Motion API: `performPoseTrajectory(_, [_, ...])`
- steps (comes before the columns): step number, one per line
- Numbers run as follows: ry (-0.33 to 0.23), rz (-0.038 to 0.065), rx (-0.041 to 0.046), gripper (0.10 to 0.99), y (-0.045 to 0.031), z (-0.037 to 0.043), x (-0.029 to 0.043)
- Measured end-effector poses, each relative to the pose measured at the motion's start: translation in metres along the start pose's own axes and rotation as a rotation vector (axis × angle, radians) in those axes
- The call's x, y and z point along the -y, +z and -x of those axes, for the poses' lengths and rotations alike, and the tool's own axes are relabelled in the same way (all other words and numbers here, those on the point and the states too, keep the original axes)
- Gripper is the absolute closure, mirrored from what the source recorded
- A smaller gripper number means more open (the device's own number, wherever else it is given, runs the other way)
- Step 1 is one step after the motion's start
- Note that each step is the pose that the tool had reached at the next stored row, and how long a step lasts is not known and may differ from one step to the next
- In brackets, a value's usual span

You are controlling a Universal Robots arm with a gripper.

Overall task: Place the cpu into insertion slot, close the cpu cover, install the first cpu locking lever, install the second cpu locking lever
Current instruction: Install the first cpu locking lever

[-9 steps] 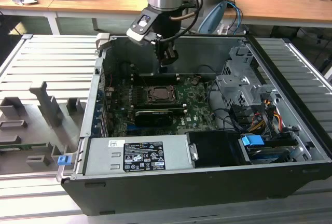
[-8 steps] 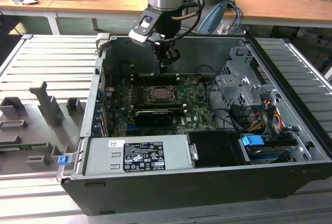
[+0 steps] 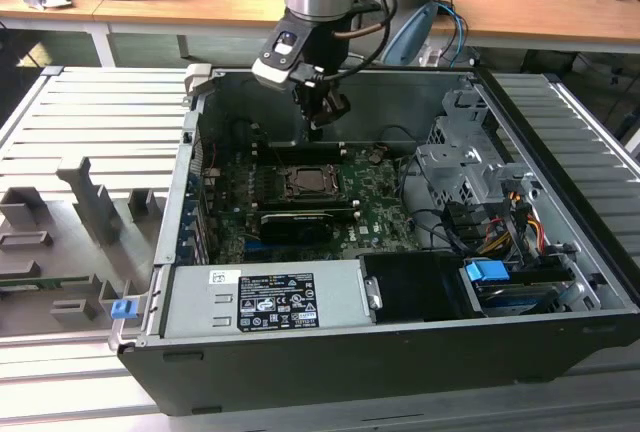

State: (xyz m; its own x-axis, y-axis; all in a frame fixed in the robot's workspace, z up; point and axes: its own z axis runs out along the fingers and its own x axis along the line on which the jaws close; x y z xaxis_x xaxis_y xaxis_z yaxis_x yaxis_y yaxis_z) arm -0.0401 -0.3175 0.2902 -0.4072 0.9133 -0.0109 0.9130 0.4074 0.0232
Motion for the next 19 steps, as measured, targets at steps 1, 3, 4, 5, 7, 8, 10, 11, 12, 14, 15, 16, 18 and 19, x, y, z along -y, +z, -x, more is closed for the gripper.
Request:
performPoseTrajectory(1, [-0.011,0.000,-0.0003,0.980,0.0000,0.0000,0.0000])
performPoseTrajectory(3, [-0.036,0.000,-0.0009,0.980,0.0000,0.0000,0.0002])
performPoseTrajectory(4, [-0.044,0.001,-0.0011,0.980,0.0000,0.0004,0.0008])
performPoseTrajectory(5, [-0.050,0.000,-0.0012,0.980,0.0000,0.0007,0.0013])
performPoseTrajectory(7, [-0.062,0.001,-0.0015,0.980,0.0000,0.0009,0.0017])
performPoseTrajectory(8, [-0.070,0.001,-0.0016,0.980,-0.0001,0.0009,0.0017])
performPoseTrajectory(10, [-0.092,0.001,-0.0022,0.980,0.0000,0.0009,0.0017])
performPoseTrajectory(11, [-0.111,0.001,-0.0026,0.980,-0.0001,0.0009,0.0018])
performPoseTrajectory(12, [-0.131,0.001,-0.0030,0.980,0.0000,0.0009,0.0017])
performPoseTrajectory(14, [-0.145,0.002,-0.0034,0.980,0.0001,0.0009,0.0017])
performPoseTrajectory(15, [-0.150,0.002,-0.0035,0.980,0.0001,0.0010,0.0018])
performPoseTrajectory(16, [-0.154,0.002,-0.0036,0.980,0.0002,0.0010,0.0018])
performPoseTrajectory(18, [-0.162,0.002,-0.0038,0.980,0.0003,0.0010,0.0018])
performPoseTrajectory(19, [-0.167,0.002,-0.0039,0.980,0.0003,0.0010,0.0018])
